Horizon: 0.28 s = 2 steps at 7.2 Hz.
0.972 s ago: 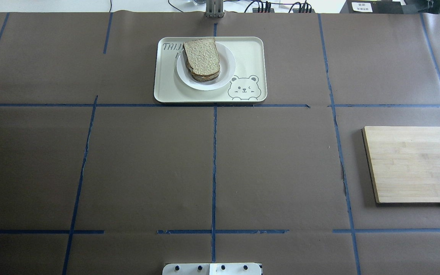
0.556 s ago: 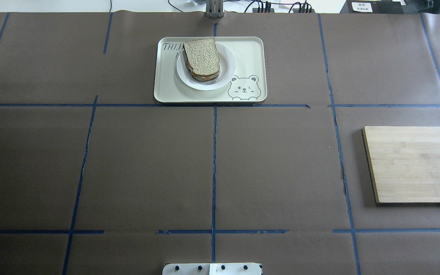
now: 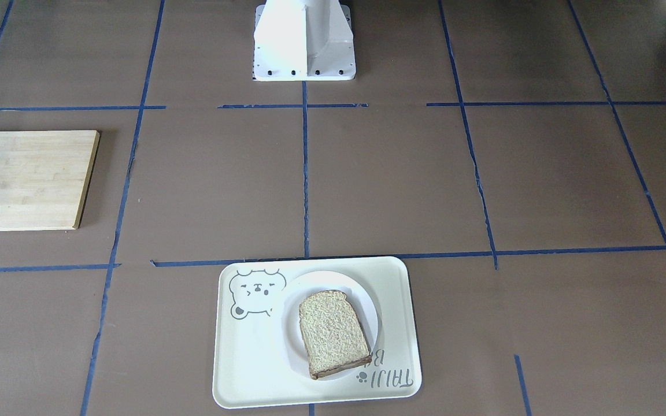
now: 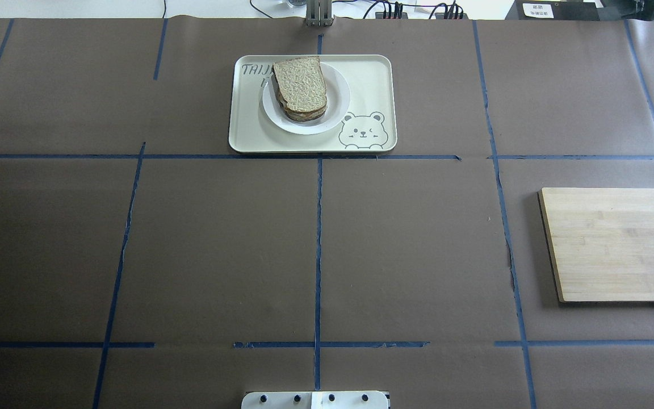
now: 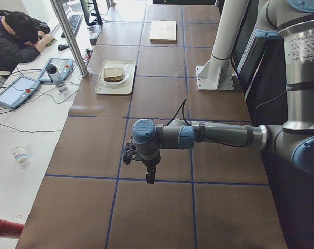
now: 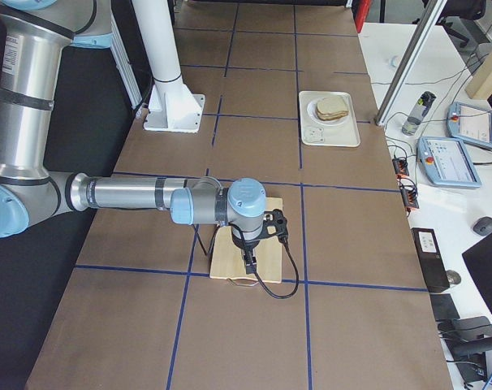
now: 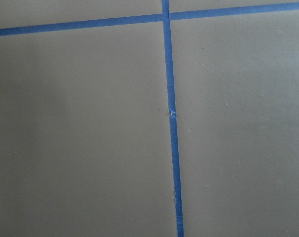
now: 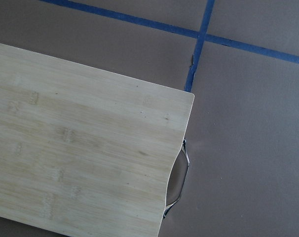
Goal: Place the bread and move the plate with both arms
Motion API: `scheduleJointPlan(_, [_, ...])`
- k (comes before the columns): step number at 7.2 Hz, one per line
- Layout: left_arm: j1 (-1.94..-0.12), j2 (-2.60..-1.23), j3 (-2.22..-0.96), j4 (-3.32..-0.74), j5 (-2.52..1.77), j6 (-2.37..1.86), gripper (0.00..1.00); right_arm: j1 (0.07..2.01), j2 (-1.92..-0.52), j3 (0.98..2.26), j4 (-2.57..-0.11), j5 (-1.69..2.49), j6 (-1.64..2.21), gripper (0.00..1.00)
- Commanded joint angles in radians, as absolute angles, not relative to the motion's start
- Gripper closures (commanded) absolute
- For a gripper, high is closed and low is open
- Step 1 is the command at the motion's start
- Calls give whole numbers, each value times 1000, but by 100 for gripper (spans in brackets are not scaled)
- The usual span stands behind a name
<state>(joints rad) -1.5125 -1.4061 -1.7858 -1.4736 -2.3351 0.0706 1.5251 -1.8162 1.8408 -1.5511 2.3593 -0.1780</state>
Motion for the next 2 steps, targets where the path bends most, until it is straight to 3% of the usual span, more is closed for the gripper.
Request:
scheduleJointPlan(1, [-1513,-1405,-1789,-1473,-2335,71,0,1525,-1816,1841,-1552,2358,-178,0])
scheduleJointPlan(2, [-1513,-1405,-1789,-1473,-2335,71,0,1525,-1816,1839,-1552,2358,-178,0])
